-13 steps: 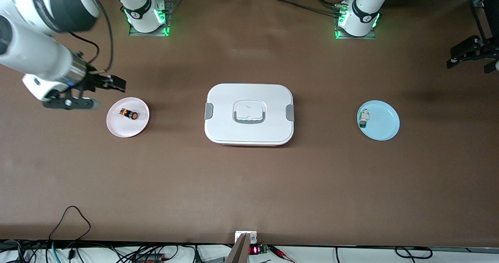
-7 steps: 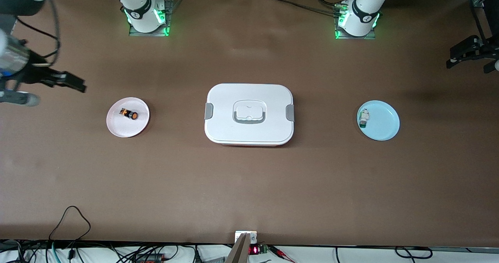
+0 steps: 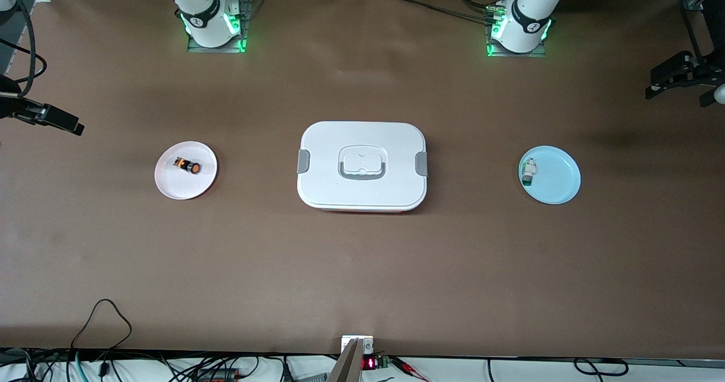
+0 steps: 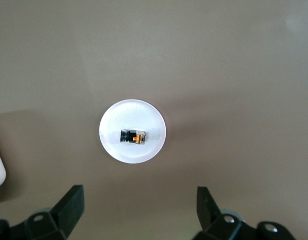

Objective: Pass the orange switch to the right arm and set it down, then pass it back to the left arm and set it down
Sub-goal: 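Open the right gripper and raise it away from the white plate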

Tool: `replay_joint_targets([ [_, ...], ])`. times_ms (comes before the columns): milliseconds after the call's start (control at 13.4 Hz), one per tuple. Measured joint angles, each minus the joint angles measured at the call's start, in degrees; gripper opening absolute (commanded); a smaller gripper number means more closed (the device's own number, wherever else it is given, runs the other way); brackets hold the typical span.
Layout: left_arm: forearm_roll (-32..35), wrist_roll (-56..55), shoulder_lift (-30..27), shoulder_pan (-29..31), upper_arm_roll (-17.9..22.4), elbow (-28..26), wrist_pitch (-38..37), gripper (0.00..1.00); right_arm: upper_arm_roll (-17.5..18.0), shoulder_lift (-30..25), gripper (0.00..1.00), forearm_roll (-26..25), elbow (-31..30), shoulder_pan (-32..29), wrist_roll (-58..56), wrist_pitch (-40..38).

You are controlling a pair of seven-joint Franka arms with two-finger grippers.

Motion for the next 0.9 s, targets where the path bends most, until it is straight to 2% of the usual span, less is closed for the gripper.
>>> replay_joint_targets([
  [374, 0.0, 0.0, 0.0, -1.1, 1.0, 0.0, 0.0, 1.0, -0.9, -1.0, 1.0, 0.0, -2.1, -0.7, -7.4, -0.8],
  [748, 0.0, 0.0, 0.0, -1.0, 1.2, 0.0, 0.0, 1.0, -0.8, -7.3, 1.0, 0.0, -10.6, -0.1, -7.9, 4.6],
  [897, 0.0, 0.0, 0.0, -1.0, 1.2, 0.1, 0.0, 1.0, -0.2, -9.2, 1.0, 0.0, -11.4, 0.0, -7.9, 4.6],
])
